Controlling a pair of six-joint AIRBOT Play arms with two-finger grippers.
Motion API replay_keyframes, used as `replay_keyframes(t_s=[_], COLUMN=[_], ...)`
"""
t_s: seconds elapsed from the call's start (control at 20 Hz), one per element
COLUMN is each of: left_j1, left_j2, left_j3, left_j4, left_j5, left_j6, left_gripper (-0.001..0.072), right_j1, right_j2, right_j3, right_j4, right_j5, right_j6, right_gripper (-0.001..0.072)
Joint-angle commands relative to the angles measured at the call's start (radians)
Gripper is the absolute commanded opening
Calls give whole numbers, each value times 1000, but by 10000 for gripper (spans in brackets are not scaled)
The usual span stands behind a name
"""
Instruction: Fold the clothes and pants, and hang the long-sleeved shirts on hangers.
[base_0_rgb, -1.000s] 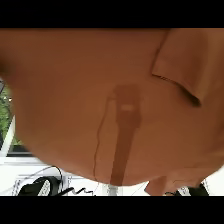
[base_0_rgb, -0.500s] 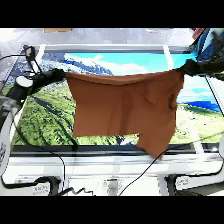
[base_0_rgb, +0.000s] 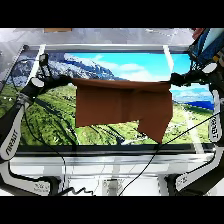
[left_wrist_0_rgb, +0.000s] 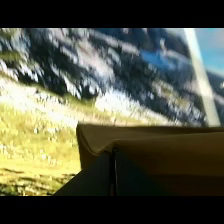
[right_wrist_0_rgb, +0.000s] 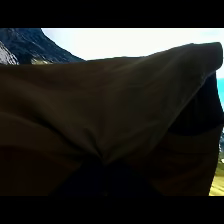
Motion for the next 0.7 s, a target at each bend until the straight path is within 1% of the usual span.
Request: replay_keyframes(t_s=[0.0, 0.05, 0.15, 0.25, 0.3, 0.35, 0.4, 0.45, 0.55, 0.6, 0.65], left_j1=[-4, -9, -23, -33, -34, -34, -34, -28, -5, 12, 33], left_j2=[-55, -63, -75, -77, -76, -73, -69, -59, -20, 8, 43], left_j3=[3, 3, 2, 2, 3, 3, 3, 3, 3, 3, 3], left_j4=[48, 49, 45, 46, 45, 45, 45, 46, 47, 51, 71], left_j5=[-87, -92, -102, -106, -114, -134, -162, -205, -314, -375, -438], left_j6=[-12, -26, -27, -26, -26, -26, -27, -34, -33, -33, -33], left_gripper=[15, 16, 16, 24, 89, 336, 720, 703, 701, 697, 695], right_j1=[1, 1, 1, 1, 1, 1, 0, 0, 0, 0, -2], right_j2=[-22, -22, -22, -22, -22, -21, -19, -12, 16, 38, 67], right_j3=[-24, -40, -73, -94, -94, -91, -83, -71, -43, -33, -29], right_j4=[-76, -76, -79, -83, -84, -86, -103, -136, -233, -290, -352], right_j5=[-18, -40, -77, -77, -54, -35, -14, 10, 77, 117, 158], right_j6=[1, 1, 1, 2, 3, 11, 27, 49, 58, 58, 55], right_gripper=[19, 19, 19, 20, 97, 380, 488, 487, 470, 404, 316])
